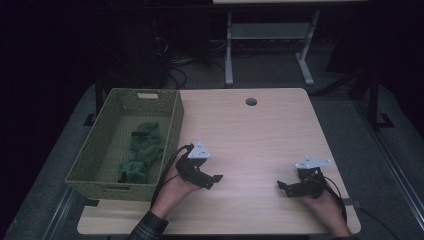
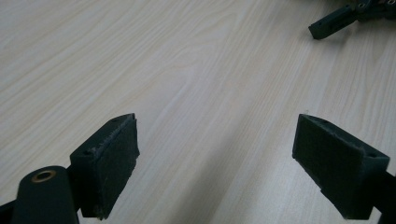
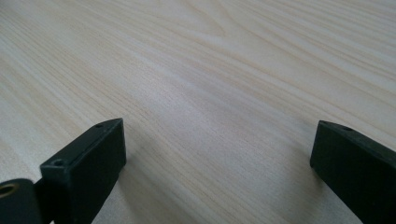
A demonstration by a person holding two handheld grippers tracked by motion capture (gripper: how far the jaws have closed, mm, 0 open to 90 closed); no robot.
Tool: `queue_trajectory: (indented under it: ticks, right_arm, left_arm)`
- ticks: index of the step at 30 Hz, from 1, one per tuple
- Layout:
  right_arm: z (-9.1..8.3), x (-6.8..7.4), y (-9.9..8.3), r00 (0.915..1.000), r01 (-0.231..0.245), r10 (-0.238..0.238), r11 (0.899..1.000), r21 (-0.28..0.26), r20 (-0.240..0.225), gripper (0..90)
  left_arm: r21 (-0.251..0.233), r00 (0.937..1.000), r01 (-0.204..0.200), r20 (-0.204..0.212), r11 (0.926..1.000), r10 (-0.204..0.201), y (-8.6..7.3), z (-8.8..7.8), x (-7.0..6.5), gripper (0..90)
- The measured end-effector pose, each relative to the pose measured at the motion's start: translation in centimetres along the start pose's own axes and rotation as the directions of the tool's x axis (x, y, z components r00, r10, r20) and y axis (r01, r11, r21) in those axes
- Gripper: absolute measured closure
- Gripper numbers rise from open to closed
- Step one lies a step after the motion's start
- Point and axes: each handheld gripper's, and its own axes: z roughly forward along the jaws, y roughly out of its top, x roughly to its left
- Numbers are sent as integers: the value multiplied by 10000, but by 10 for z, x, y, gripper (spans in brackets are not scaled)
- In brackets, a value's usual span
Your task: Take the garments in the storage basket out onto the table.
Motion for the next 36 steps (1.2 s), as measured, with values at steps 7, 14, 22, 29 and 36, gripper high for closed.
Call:
queue_trajectory:
  ticks: [7, 14, 22, 29, 36]
  right_arm:
    - [0, 0, 0, 10000, 2, -2, 10000, 1, 5, 32]
    - [0, 0, 0, 10000, -43, 43, 10000, 14, 39, 32]
    - [0, 0, 0, 9999, -84, 84, 10000, 24, 113, 31]
    - [0, 0, 0, 9999, -79, 79, 10000, 23, 114, 31]
    - [0, 0, 0, 9999, -95, 95, 10000, 17, 112, 31]
  left_arm:
    - [14, 10000, -53, 35, 10000, 53, 10, -7, 1, 139]
    - [198, 10000, 5, 56, 9998, -6, 17, -12, 4, 139]
    - [58, 9998, -1, 221, 10000, 0, 27, -21, 12, 144]
    - [110, 9999, 34, 161, 9999, -35, 35, -33, 24, 144]
    - [-59, 9995, 210, 226, 9998, -209, 34, -48, 33, 158]
